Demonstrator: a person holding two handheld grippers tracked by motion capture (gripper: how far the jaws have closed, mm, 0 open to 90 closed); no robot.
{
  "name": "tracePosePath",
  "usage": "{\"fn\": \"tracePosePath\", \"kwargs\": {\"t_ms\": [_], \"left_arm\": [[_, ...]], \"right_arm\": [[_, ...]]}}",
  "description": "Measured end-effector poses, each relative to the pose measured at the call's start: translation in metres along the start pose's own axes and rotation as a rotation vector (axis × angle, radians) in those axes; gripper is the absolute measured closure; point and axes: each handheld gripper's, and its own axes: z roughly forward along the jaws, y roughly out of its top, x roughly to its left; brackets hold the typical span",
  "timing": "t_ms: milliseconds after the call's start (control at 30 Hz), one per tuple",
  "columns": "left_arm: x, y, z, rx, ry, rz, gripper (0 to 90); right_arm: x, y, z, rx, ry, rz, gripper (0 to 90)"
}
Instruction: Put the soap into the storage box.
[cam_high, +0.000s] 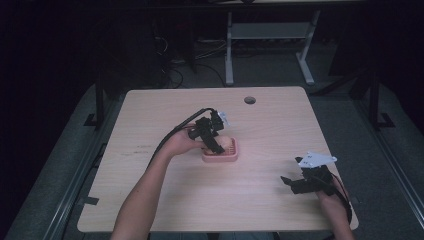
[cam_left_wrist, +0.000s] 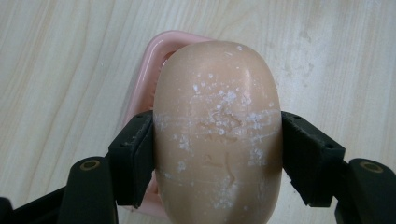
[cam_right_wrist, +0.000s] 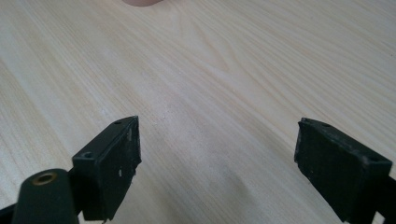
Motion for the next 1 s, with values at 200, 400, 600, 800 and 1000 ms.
{"fn": "tracePosePath", "kwargs": {"t_ms": [200, 400, 600, 800, 1000], "left_arm": [[0.003, 0.005, 0.005, 0.023, 0.014, 0.014, 31.9], [0.006, 0.004, 0.012, 0.040, 0.005, 0.005, 31.9], [0.009, 0.005, 0.018, 0.048, 0.000, 0.005, 31.9], [0.010, 0.006, 0.023, 0.052, 0.002, 0.012, 31.9], [0.010, 0.006, 0.025, 0.055, 0.000, 0.009, 31.9]], "right_arm": [[-0.001, -0.001, 0.000, 0.001, -0.004, -0.012, 13.9], [-0.001, 0.000, -0.001, -0.003, 0.000, -0.004, 13.9], [0.000, 0.000, 0.000, -0.004, 0.002, -0.003, 14.0], [-0.001, -0.001, -0.001, -0.003, 0.002, -0.006, 13.9], [-0.001, -0.001, -0.001, -0.004, 0.001, -0.005, 14.0]]}}
